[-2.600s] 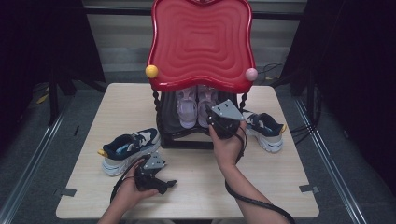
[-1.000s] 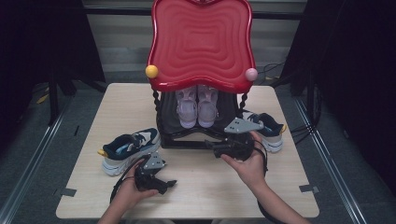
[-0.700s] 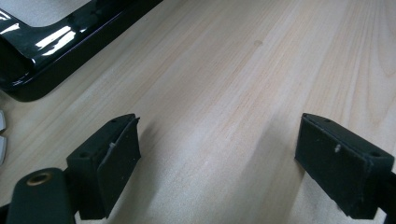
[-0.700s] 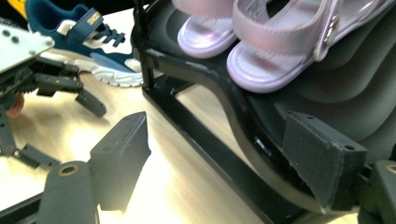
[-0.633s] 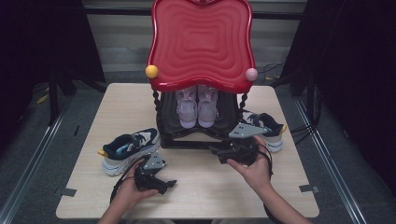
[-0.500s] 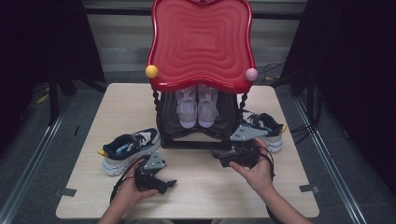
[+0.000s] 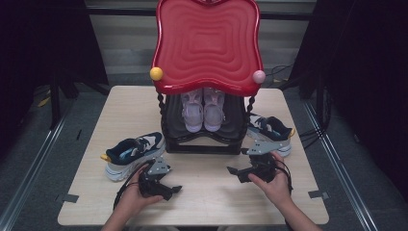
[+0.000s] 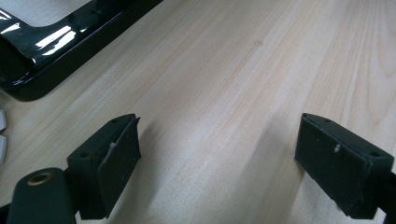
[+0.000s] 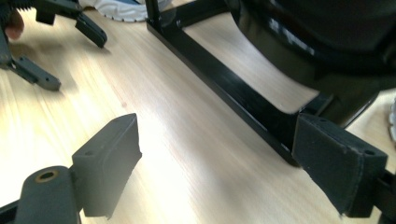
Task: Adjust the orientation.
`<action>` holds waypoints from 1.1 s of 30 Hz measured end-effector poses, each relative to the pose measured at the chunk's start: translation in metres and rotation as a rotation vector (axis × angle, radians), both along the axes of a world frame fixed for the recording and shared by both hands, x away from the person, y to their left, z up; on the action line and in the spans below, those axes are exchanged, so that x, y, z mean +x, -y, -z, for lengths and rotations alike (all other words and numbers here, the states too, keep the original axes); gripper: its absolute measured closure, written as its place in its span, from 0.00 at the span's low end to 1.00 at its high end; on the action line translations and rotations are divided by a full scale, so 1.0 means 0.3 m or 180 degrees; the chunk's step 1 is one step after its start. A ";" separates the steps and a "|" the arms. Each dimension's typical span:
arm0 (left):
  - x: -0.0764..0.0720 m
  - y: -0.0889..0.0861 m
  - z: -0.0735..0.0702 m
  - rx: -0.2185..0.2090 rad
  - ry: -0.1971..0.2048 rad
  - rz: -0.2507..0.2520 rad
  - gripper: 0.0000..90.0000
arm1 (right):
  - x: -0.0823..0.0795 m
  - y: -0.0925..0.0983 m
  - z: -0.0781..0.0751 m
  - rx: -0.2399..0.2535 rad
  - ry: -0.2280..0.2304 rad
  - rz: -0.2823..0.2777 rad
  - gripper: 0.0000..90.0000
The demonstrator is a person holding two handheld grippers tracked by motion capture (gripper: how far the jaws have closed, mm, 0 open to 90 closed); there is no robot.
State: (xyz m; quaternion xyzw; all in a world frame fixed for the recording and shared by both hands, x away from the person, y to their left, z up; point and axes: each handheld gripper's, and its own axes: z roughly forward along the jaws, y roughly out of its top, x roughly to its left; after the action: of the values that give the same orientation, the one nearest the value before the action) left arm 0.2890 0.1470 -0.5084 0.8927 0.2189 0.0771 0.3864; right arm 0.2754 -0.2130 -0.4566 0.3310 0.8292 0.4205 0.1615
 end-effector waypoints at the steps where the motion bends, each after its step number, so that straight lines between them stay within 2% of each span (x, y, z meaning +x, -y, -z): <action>1: 0.000 0.000 0.000 0.0000 0.0000 -0.0001 0.15 | -0.002 0.007 0.008 0.0004 0.0002 -0.0007 0.16; 12: 0.000 0.000 0.000 -0.0002 -0.0001 -0.0002 0.15 | -0.022 0.066 0.092 -0.0067 -0.0080 -0.0048 0.16; 22: 0.000 0.000 0.000 -0.0001 -0.0001 -0.0001 0.15 | -0.028 0.066 0.141 -0.0190 -0.0177 -0.0130 0.16; 23: 0.000 0.000 0.000 -0.0002 -0.0001 -0.0001 0.15 | -0.028 0.064 0.154 -0.0194 -0.0231 -0.0148 0.16; 27: 0.000 0.000 0.000 -0.0003 -0.0001 -0.0002 0.15 | -0.028 0.064 0.174 -0.0232 -0.0300 -0.0179 0.16; 33: 0.000 0.000 0.000 -0.0002 -0.0001 -0.0002 0.15 | -0.027 0.067 0.180 -0.0254 -0.0285 -0.0204 0.15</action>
State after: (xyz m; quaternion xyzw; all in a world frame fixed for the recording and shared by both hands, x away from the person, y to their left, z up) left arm 0.2890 0.1469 -0.5084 0.8925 0.2193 0.0770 0.3866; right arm 0.2672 -0.2332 -0.5107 0.3160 0.8619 0.3769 0.1237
